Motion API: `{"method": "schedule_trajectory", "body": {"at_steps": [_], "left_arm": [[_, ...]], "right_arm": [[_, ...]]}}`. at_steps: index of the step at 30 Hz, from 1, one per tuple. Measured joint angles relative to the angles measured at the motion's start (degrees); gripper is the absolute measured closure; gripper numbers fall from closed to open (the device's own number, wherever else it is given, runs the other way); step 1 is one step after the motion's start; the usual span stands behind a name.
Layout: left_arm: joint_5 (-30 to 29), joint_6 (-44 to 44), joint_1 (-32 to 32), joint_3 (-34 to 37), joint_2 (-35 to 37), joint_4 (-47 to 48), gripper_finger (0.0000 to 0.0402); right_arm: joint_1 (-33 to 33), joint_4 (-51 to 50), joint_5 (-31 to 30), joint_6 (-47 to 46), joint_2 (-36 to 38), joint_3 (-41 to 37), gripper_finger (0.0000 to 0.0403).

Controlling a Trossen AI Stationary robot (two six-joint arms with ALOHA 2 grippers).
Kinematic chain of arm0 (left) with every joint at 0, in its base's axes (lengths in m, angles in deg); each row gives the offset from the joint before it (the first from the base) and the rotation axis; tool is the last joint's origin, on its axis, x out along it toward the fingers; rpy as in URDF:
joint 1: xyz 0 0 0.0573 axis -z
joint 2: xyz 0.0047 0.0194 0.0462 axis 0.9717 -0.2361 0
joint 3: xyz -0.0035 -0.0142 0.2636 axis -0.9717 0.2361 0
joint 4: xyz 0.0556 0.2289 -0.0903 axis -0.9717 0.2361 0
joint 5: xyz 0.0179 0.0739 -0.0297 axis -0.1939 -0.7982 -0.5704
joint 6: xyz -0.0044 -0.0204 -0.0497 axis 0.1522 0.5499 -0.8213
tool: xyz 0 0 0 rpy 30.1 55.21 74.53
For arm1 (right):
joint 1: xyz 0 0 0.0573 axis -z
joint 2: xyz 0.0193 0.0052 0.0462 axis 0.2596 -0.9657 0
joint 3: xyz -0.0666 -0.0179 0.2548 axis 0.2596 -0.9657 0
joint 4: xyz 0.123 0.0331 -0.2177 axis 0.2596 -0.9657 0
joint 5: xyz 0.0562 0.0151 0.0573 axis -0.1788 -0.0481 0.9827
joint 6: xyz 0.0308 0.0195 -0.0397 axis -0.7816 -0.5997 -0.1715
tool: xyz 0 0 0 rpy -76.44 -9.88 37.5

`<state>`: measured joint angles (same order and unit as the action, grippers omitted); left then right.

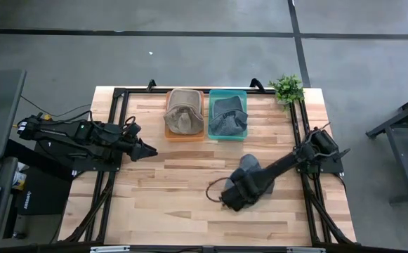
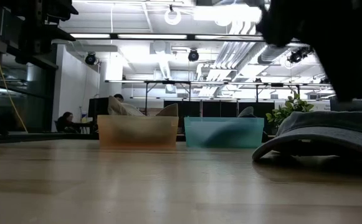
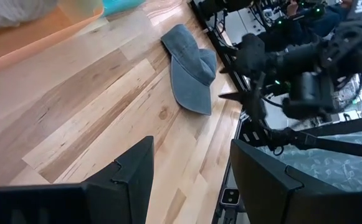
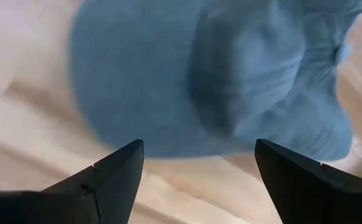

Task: Pick & Place hat
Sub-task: Put the black cap into the blue bin

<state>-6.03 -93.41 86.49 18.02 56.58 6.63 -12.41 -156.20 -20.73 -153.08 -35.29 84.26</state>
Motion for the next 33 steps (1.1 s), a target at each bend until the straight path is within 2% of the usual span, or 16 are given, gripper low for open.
{"method": "schedule_trajectory", "body": {"at_steps": [6,11,15,18,21,25,28,31,33], "left_arm": [[0.48,-1.15,-0.01,0.0,-0.02,0.03,0.0213],[0.63,-1.57,0.0,0.0,-0.02,0.01,0.0213],[0.61,-1.6,0.0,0.0,-0.02,0.01,0.0213],[0.59,-1.6,-0.01,0.0,-0.02,0.0,0.0213],[0.59,-1.6,-0.01,0.0,-0.01,0.0,0.0213],[0.57,-1.7,0.01,0.0,-0.02,0.03,0.0213],[0.45,-2.35,-0.01,0.0,-0.02,0.03,0.0213],[0.42,-3.15,-0.01,0.0,-0.02,0.02,0.0213],[0.42,-3.67,0.0,0.0,-0.01,0.02,0.0213]], "right_arm": [[2.85,4.46,-0.83,-1.13,4.66,-5.78,0.01],[3.41,8.18,-5.48,-14.52,14.65,-14.92,0.01],[3.34,18.33,-6.05,-23.5,22.62,-24.99,0.01],[3.39,25.49,-5.04,-27.35,26.48,-32.24,0.01],[3.51,28.21,-5.97,-27.1,29.17,-37.04,0.01],[3.51,28.52,-6.4,-25.7,31.84,-39.49,0.01],[3.51,29.65,-4.36,-25.49,33.08,-39.61,0.01],[3.38,29.53,-0.35,-31.86,33.7,-39.63,0.01],[2.58,29.56,0.11,-34.42,33.72,-39.61,0.01]]}}
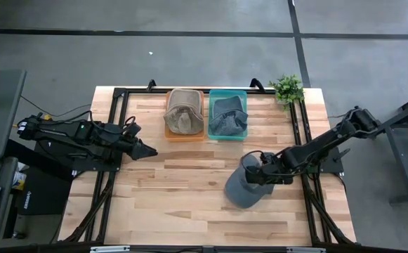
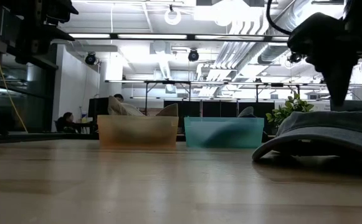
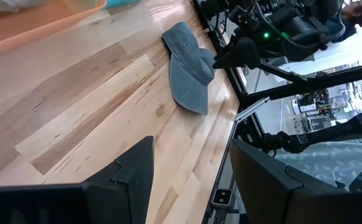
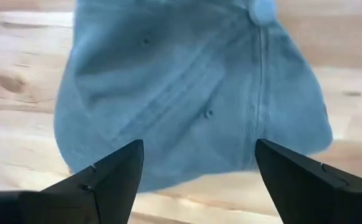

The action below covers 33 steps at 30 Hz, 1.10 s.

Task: Pick & Place hat
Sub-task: Put the black cap into the blue bin

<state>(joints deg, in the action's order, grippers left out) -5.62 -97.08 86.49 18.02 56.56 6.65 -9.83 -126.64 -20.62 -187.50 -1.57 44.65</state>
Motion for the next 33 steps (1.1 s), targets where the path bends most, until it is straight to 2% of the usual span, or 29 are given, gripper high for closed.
{"method": "schedule_trajectory", "body": {"at_steps": [8,13,27,33], "left_arm": [[0.02,-2.14,-0.01,0.0,-0.01,-0.01,0.0213],[0.02,-2.56,0.01,0.0,-0.01,-0.01,0.0213],[0.05,-2.65,0.01,0.0,0.0,0.01,0.0213],[0.09,-2.61,0.0,0.0,0.01,-0.01,0.0213]], "right_arm": [[-1.54,-4.36,1.27,-4.76,0.42,-0.02,0.01],[-0.99,-3.8,2.74,-6.65,-0.62,0.0,0.01],[2.16,0.2,3.7,-7.91,-8.99,-0.02,0.0102],[2.11,1.86,4.91,-7.89,-10.83,-0.02,0.0142]]}}
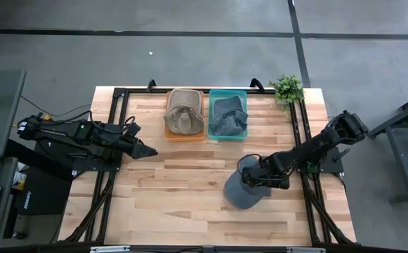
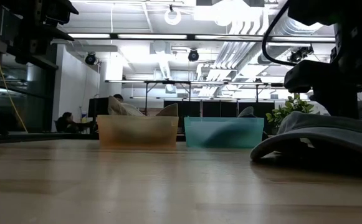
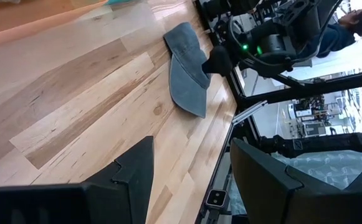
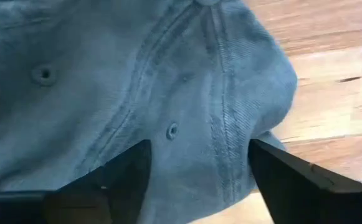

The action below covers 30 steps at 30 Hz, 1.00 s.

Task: Pick & Place hat
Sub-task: Put the black cap into the blue bin

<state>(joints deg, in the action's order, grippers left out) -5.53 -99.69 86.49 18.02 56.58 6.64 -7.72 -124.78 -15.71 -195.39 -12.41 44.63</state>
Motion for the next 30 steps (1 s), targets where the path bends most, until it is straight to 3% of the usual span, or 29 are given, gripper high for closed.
{"method": "schedule_trajectory", "body": {"at_steps": [6,13,23,30], "left_arm": [[0.11,0.07,0.0,0.0,0.0,0.0,0.0213],[0.09,0.07,0.0,0.0,0.0,-0.01,0.0213],[0.72,-0.78,0.01,0.0,0.0,-0.01,0.0213],[0.71,-1.76,0.0,0.0,-0.01,-0.01,0.0213]], "right_arm": [[-0.02,0.25,-0.02,0.5,-0.14,-0.02,0.0236],[-0.02,0.34,-2.05,2.36,-0.14,-0.04,0.0382],[-1.58,0.98,-10.67,7.14,-0.14,1.7,0.0398],[-2.55,-6.73,-16.4,11.72,-0.14,7.71,0.04]]}}
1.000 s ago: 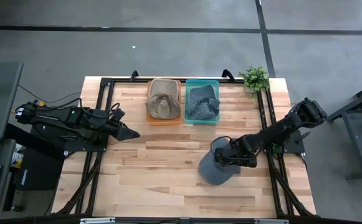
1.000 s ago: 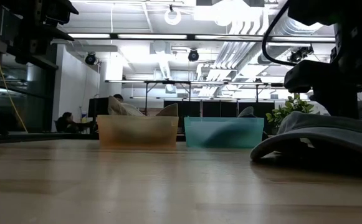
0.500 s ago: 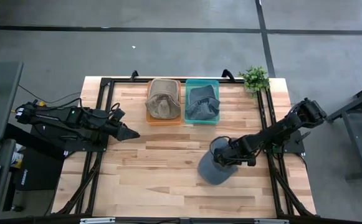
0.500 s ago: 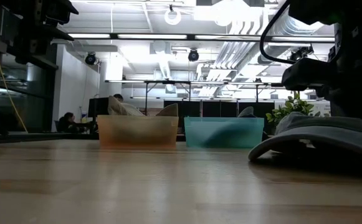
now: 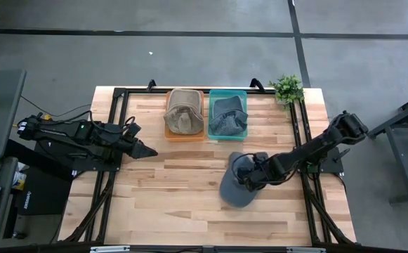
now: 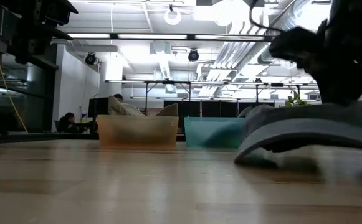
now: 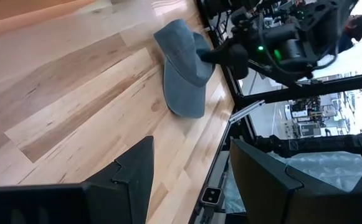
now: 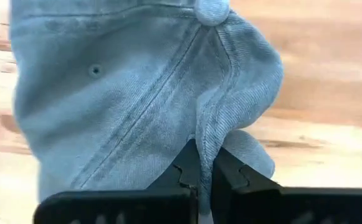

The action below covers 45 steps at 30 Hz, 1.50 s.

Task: Pick & Place hat
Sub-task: Put the black cap into the blue bin

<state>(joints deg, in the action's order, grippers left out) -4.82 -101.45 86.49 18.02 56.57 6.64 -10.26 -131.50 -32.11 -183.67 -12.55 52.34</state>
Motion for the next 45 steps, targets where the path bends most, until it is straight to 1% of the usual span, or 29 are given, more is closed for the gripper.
{"method": "schedule_trajectory", "body": {"at_steps": [3,7,13,15,20,24,27,33,37,39,41,45], "left_arm": [[-0.01,-1.05,-0.01,0.0,-0.01,0.0,0.0213],[-0.01,-2.28,0.0,0.0,0.01,-0.02,0.0213],[-0.03,-4.58,0.0,0.01,0.0,-1.37,0.0213],[-0.03,-5.5,0.01,0.02,-0.01,-2.89,0.0213],[1.28,-7.0,-0.02,0.02,-2.21,-10.16,0.0213],[2.55,-8.57,-0.02,0.02,-5.3,-16.43,0.0213],[3.25,-10.17,-0.02,0.02,-8.15,-19.79,0.0213],[3.24,-14.56,-0.02,0.02,-13.9,-28.88,0.0213],[2.53,-15.01,-0.02,0.02,-17.6,-36.08,0.0212],[1.81,-15.26,-0.02,0.02,-19.42,-39.88,0.0203],[0.72,-16.34,-0.02,0.02,-20.94,-43.1,0.0186],[-3.9,-22.77,-0.02,0.02,-23.51,-46.81,0.0132]], "right_arm": [[-0.6,-4.16,-2.76,2.7,0.0,3.51,0.04],[-1.78,-9.24,-8.13,6.6,0.0,8.44,0.04],[-2.99,-16.64,-17.2,12.99,0.0,14.62,0.04],[-3.0,-17.72,-20.35,15.69,0.0,15.99,0.04],[-2.98,-17.12,-29.02,23.73,0.0,18.22,0.04],[-2.98,-14.83,-36.65,32.9,0.0,19.6,0.04],[-2.98,-11.79,-41.23,41.17,0.02,20.75,0.0401],[-2.91,-9.3,-47.33,55.3,0.02,23.95,0.0401],[-2.81,-7.95,-49.26,64.52,0.02,26.57,0.0401],[-2.81,-6.82,-50.19,69.11,0.02,27.71,0.0401],[-2.81,-5.71,-50.95,73.5,0.02,29.08,0.0401],[-2.82,-3.88,-53.51,82.1,0.02,31.46,0.0401]]}}
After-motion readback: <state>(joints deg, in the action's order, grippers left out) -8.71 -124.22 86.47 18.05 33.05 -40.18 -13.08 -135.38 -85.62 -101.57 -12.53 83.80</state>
